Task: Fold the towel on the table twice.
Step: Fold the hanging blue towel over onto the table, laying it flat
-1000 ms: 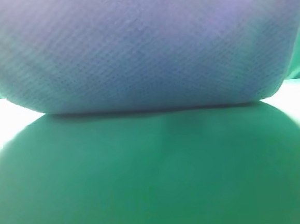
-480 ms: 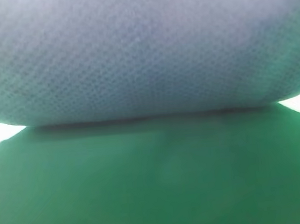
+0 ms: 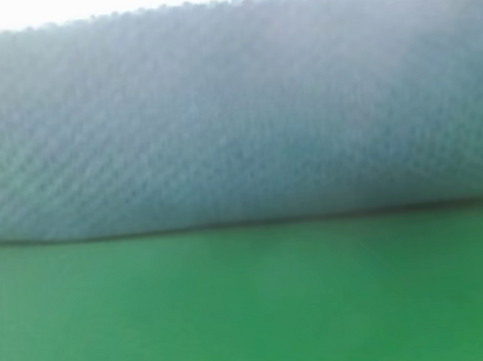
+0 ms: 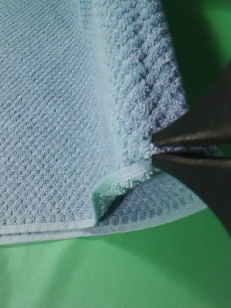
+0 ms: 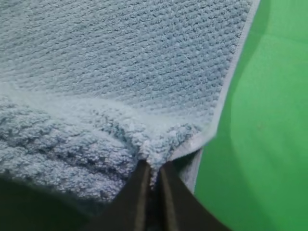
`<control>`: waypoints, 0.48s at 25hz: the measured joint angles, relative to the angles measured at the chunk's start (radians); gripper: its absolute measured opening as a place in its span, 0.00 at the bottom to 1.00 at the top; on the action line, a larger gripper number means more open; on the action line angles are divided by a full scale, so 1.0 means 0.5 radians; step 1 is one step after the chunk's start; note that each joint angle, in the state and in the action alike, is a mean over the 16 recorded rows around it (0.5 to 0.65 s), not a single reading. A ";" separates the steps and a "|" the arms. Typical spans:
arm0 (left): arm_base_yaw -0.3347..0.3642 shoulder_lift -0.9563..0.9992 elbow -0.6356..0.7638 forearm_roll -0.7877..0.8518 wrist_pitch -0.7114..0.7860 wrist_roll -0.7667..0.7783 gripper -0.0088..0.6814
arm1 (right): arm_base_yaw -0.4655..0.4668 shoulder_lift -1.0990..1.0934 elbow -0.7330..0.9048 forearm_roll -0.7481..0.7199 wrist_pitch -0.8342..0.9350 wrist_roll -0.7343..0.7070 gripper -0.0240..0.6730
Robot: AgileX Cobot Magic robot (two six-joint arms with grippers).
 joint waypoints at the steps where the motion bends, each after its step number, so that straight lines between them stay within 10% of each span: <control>1: 0.000 0.046 -0.026 -0.004 -0.022 0.006 0.01 | -0.010 0.056 -0.031 -0.017 -0.019 -0.001 0.03; 12: 0.000 0.652 -0.496 -0.019 -0.231 0.043 0.01 | -0.166 0.614 -0.454 -0.099 -0.182 -0.079 0.03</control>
